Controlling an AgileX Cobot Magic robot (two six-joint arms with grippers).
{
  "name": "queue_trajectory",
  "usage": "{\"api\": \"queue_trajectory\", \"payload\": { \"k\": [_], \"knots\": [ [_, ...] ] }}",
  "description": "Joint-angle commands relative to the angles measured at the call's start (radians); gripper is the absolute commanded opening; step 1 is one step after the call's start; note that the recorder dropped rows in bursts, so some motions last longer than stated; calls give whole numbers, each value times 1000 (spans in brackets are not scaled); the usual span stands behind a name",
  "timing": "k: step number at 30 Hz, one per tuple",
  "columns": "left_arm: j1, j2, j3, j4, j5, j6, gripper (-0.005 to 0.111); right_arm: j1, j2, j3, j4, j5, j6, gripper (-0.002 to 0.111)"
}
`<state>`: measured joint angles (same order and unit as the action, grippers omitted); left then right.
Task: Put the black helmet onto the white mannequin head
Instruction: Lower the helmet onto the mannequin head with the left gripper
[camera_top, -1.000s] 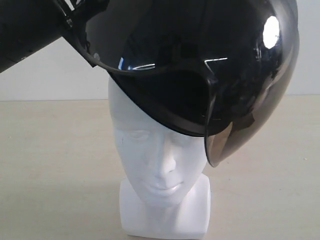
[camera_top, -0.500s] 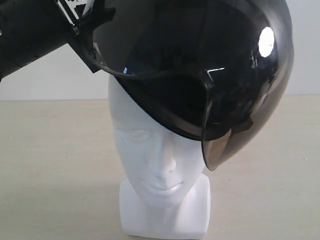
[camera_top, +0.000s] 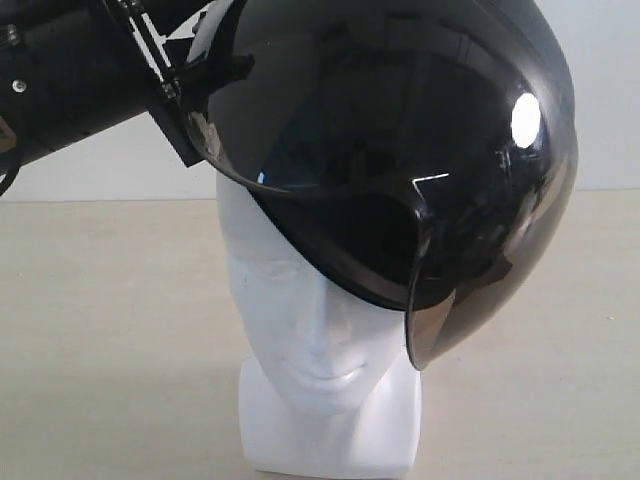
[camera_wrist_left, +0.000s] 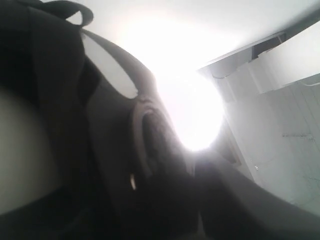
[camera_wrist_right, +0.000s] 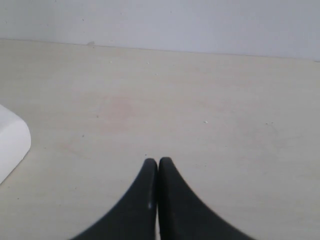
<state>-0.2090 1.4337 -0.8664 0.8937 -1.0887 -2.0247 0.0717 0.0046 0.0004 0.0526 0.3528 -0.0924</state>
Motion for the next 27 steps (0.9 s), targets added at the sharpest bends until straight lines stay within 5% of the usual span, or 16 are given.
{"api": "queue_trajectory", "payload": {
  "k": [1, 16, 27],
  "knots": [
    [31, -5, -5, -18, 99, 119, 4, -2, -5, 0, -4, -12, 4, 0],
    [149, -5, 36, 16, 85, 108, 4, -2, -5, 0, -4, -12, 4, 0],
    [164, -5, 88, 64, 96, 160, 4, -2, -5, 0, -4, -12, 4, 0]
  ]
}}
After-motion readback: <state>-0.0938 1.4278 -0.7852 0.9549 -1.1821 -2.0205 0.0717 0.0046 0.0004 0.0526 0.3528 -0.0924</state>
